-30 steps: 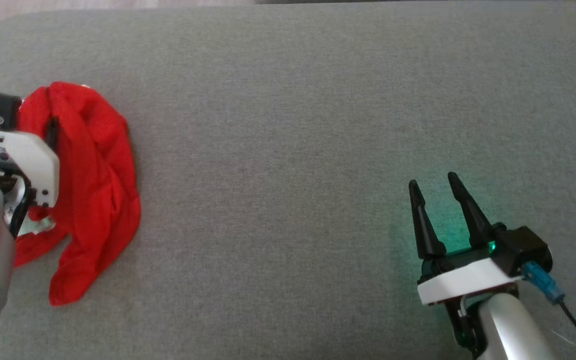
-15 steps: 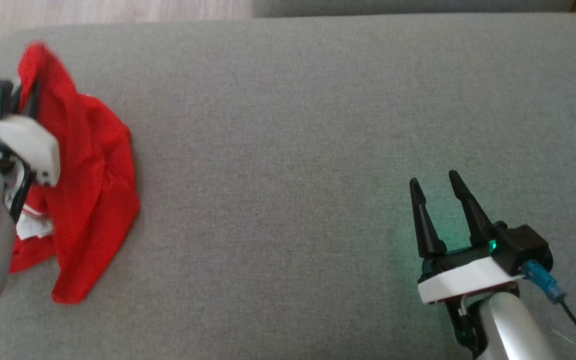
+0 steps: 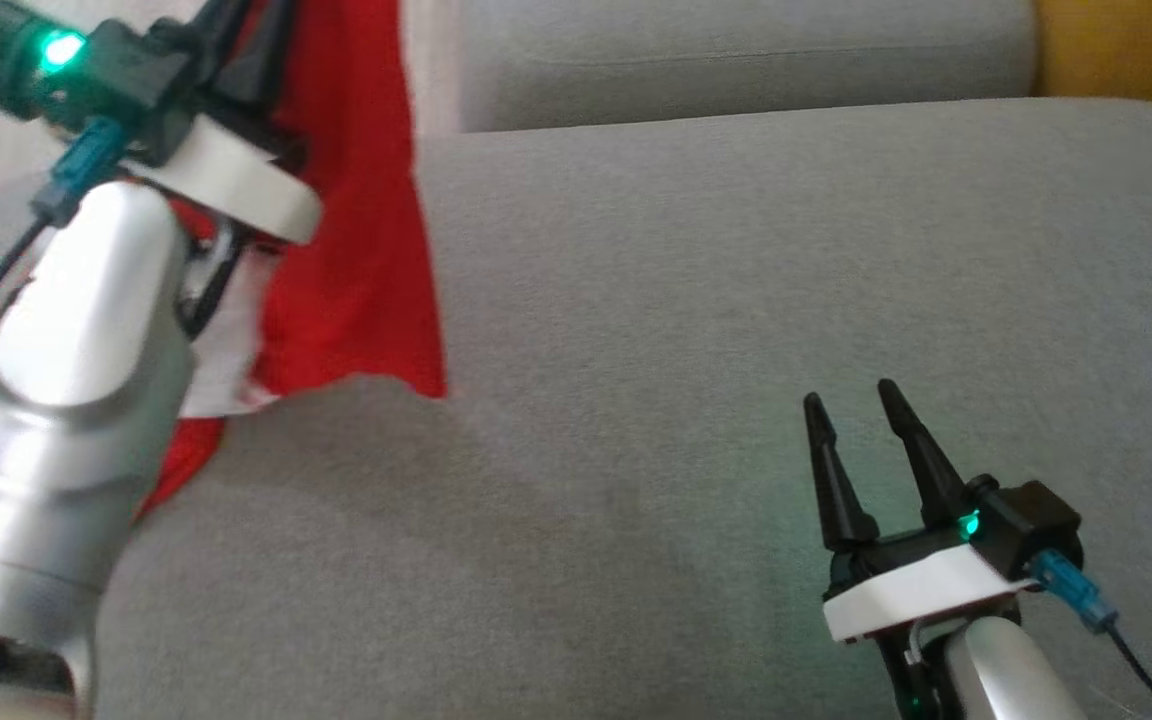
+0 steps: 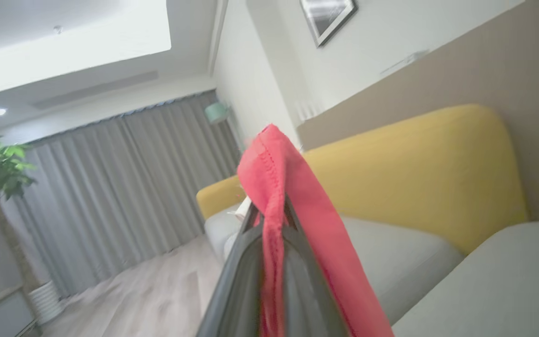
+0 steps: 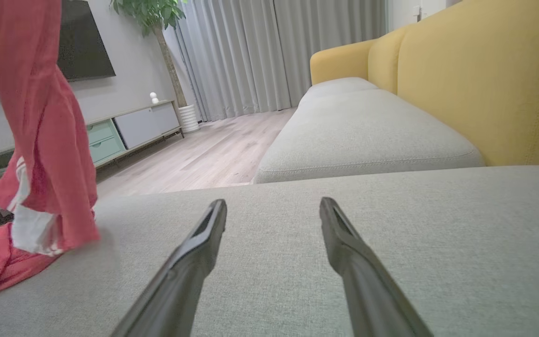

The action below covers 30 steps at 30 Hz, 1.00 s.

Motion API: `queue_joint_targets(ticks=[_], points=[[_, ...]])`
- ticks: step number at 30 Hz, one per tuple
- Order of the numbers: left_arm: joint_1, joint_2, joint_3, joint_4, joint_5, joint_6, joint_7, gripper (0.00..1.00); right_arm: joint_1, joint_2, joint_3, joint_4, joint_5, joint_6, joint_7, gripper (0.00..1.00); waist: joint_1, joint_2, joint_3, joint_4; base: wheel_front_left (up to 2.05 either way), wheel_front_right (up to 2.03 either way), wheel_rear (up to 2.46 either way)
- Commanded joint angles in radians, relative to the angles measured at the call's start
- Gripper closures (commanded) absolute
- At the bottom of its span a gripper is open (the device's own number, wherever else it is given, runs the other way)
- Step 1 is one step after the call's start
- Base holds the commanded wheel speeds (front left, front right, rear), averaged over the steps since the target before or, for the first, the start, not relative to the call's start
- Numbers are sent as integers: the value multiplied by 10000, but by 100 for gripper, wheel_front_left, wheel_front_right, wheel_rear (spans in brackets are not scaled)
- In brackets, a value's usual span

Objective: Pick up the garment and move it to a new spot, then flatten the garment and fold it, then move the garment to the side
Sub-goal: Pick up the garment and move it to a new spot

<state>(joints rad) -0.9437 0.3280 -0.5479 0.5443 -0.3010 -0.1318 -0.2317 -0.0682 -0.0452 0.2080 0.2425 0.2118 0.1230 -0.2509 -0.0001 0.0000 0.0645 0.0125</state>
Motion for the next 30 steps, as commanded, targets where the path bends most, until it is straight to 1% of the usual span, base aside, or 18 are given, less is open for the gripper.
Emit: queue_joint_targets(ticks=[1,6,11,17,20,23,24,25,27,30], points=[[-661,276,339,-370,-61,66,-76,100,-214,-50,281,-306,62,77,-109,0,1,0,-94,-287,0,0,0],[-679,-135,129,-1137,-147,209,323,100,-321,-50,522,-410,189,77,-109,0,1,0,23,-1129,0,0,0],[-942,-379,-7,-1362,-119,345,546,100,-554,-50,790,-624,433,77,-109,0,1,0,410,-2171,0,0,0],[-1453,-682,-212,-1161,-6,376,494,100,-759,-50,1140,-802,730,77,-109,0,1,0,844,-3411,0,0,0],[-1839,-857,-139,-893,35,497,255,100,-855,-50,1336,-870,862,77,-109,0,1,0,984,-3983,0,0,0],[-2272,-1143,-58,-621,82,624,-22,100,-914,-50,1476,-948,961,77,-109,0,1,0,1083,-4381,0,0,0],[-2387,-1256,-42,-499,80,641,-87,53,-928,-50,1503,-973,994,77,-109,0,1,0,1109,-4465,0,0,0],[-2465,-1370,-55,-331,46,611,-127,0,-937,-50,1522,-994,1022,77,-109,0,1,0,1127,-4528,0,0,0],[-2607,-1489,-223,85,107,515,-165,0,-945,-50,1525,-1031,1064,77,-109,0,1,0,1160,-4581,0,0,0],[-2718,-1557,-285,578,173,492,-225,0,-954,-50,1437,-1094,1107,77,-109,0,1,0,1225,-4503,0,0,0]])
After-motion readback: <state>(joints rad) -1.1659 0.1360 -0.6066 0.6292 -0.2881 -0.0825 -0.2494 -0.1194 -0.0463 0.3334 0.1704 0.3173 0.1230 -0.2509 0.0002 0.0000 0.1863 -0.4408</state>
